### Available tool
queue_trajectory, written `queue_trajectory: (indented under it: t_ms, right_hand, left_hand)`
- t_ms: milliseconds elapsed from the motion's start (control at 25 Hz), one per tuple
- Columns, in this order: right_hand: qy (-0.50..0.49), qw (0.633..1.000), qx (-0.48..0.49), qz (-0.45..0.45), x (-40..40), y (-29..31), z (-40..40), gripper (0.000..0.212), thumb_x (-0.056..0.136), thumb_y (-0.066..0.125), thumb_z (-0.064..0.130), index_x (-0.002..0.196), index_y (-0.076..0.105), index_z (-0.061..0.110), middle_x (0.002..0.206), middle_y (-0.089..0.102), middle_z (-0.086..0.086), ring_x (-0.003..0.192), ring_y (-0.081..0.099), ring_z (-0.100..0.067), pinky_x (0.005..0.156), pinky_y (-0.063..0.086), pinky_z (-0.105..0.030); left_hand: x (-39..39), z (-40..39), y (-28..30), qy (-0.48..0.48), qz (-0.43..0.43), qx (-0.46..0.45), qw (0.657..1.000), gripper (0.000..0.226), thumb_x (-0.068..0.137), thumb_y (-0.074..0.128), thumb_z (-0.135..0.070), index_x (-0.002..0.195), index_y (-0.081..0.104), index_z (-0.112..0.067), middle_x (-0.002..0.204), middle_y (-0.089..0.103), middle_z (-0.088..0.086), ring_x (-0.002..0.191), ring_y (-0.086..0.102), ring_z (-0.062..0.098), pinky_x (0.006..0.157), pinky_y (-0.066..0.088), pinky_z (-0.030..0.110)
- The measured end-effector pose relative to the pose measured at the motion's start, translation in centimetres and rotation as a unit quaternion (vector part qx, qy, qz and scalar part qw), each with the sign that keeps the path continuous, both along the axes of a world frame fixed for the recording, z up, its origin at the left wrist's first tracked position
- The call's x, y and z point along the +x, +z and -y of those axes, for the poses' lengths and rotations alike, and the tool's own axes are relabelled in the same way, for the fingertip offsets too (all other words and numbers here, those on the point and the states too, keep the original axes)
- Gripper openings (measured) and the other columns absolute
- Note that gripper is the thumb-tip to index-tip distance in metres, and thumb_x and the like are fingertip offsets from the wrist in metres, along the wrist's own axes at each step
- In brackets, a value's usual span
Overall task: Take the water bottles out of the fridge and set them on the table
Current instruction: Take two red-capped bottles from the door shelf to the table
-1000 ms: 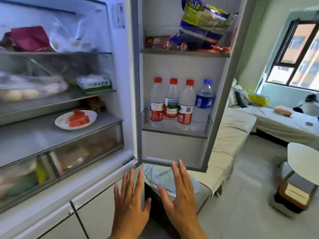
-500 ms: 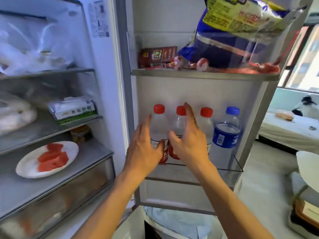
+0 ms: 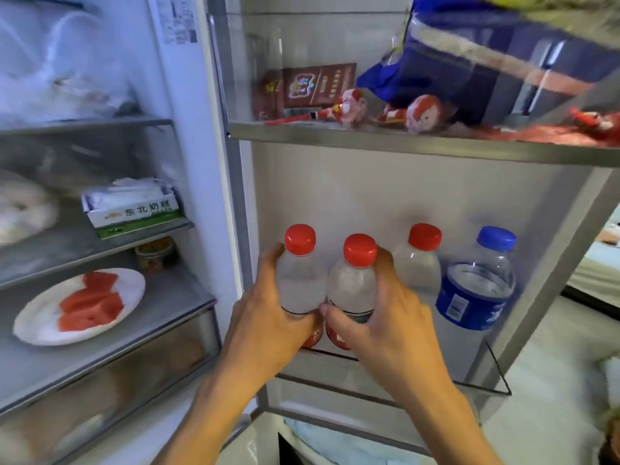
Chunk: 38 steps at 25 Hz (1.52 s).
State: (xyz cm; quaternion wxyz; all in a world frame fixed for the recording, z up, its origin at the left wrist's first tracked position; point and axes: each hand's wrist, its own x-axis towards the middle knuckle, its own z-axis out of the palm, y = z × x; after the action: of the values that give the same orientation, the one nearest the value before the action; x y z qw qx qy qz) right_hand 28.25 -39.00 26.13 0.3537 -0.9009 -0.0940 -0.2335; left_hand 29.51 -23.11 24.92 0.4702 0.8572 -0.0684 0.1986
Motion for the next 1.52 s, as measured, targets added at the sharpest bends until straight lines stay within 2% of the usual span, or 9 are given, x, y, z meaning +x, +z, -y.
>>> queue_trajectory:
  t_ms: [200, 360, 480, 600, 760, 1000, 1200, 1320, 1520]
  right_hand:
    - [0.104, 0.989, 0.083, 0.064, -0.8, 1.0, 0.8, 0.065, 0.072, 0.082, 0.041, 0.121, 0.040, 0.037, 0.106, 0.066, 0.013, 0.081, 0.066, -0.014, 0.066, 0.056, -0.034]
    - [0.179, 0.962, 0.110, 0.172, -3.2, 4.2, 0.2, 0.069, 0.071, 0.085, 0.034, 0.124, 0.041, 0.029, 0.103, 0.052, 0.025, 0.083, 0.058, -0.007, 0.066, 0.054, -0.030]
    - [0.285, 0.928, 0.151, 0.186, -6.5, 6.1, -1.2, 0.073, 0.070, 0.088, 0.031, 0.127, 0.043, 0.031, 0.102, 0.055, 0.024, 0.082, 0.062, -0.007, 0.067, 0.056, -0.035]
    - [0.376, 0.902, 0.159, 0.143, -10.5, 5.5, -4.1, 0.074, 0.068, 0.090, 0.030, 0.123, 0.042, 0.042, 0.107, 0.062, 0.021, 0.080, 0.068, -0.010, 0.064, 0.057, -0.038]
    - [0.475, 0.865, 0.153, 0.057, -17.8, 1.1, -9.6, 0.071, 0.067, 0.091, 0.031, 0.120, 0.046, 0.041, 0.104, 0.067, 0.017, 0.079, 0.069, -0.012, 0.064, 0.058, -0.038]
    - [0.572, 0.811, 0.115, -0.054, -34.6, -7.9, -17.3, 0.069, 0.068, 0.088, 0.033, 0.119, 0.043, 0.046, 0.099, 0.068, 0.017, 0.075, 0.069, -0.010, 0.063, 0.057, -0.034]
    - [0.667, 0.724, 0.059, -0.164, -50.9, -12.8, -22.7, 0.068, 0.069, 0.087, 0.033, 0.120, 0.044, 0.048, 0.100, 0.073, 0.012, 0.075, 0.073, -0.013, 0.068, 0.059, -0.040]
    - [0.712, 0.676, 0.030, -0.188, -58.5, -14.5, -25.5, 0.071, 0.067, 0.087, 0.036, 0.116, 0.040, 0.059, 0.101, 0.072, 0.015, 0.079, 0.071, -0.008, 0.068, 0.057, -0.026]
    - [0.778, 0.586, 0.001, -0.228, -70.5, -16.9, -32.5, 0.074, 0.064, 0.090, 0.033, 0.110, 0.041, 0.065, 0.106, 0.065, 0.028, 0.095, 0.065, 0.000, 0.081, 0.057, -0.023]
  left_hand:
    - [-3.3, 1.3, 0.7, 0.140, 0.111, -0.028, 0.984, 0.080, 0.059, 0.088, -0.038, 0.124, 0.042, -0.039, 0.095, 0.070, -0.013, 0.085, 0.069, 0.010, 0.067, 0.059, 0.035]
    - [-8.1, 1.2, 3.7, 0.181, 0.227, -0.026, 0.957, 0.073, 0.063, 0.086, -0.035, 0.122, 0.046, -0.021, 0.106, 0.064, -0.014, 0.094, 0.066, 0.007, 0.072, 0.057, 0.025]
    - [-14.1, 0.1, 5.9, 0.229, 0.273, -0.026, 0.934, 0.071, 0.065, 0.086, -0.030, 0.123, 0.045, -0.024, 0.111, 0.065, -0.014, 0.099, 0.067, 0.010, 0.076, 0.056, 0.026]
    - [-20.4, -1.8, 5.1, 0.295, 0.213, -0.026, 0.931, 0.075, 0.063, 0.089, -0.026, 0.125, 0.046, -0.027, 0.108, 0.067, -0.014, 0.096, 0.068, 0.010, 0.074, 0.058, 0.033]
    - [-30.7, -5.1, 1.0, 0.393, 0.158, -0.018, 0.906, 0.078, 0.060, 0.089, -0.033, 0.125, 0.047, -0.029, 0.106, 0.067, -0.016, 0.095, 0.066, 0.003, 0.069, 0.055, 0.018]
    - [-50.0, -9.1, -7.2, 0.513, 0.074, -0.077, 0.852, 0.077, 0.060, 0.090, -0.033, 0.123, 0.046, -0.039, 0.112, 0.065, -0.016, 0.102, 0.064, 0.008, 0.076, 0.059, 0.036]
    - [-67.9, -10.9, -12.4, 0.627, 0.039, -0.122, 0.768, 0.074, 0.062, 0.087, -0.030, 0.125, 0.048, -0.038, 0.116, 0.064, -0.015, 0.106, 0.063, 0.006, 0.080, 0.058, 0.038]
    - [-75.7, -11.4, -14.1, 0.668, 0.018, -0.156, 0.727, 0.073, 0.065, 0.085, -0.032, 0.126, 0.047, -0.043, 0.117, 0.064, -0.014, 0.106, 0.063, 0.010, 0.079, 0.058, 0.041]
    - [-87.2, -13.9, -15.8, 0.757, 0.001, -0.170, 0.631, 0.068, 0.064, 0.084, -0.043, 0.117, 0.043, -0.055, 0.106, 0.061, -0.035, 0.100, 0.058, -0.010, 0.080, 0.054, 0.014]
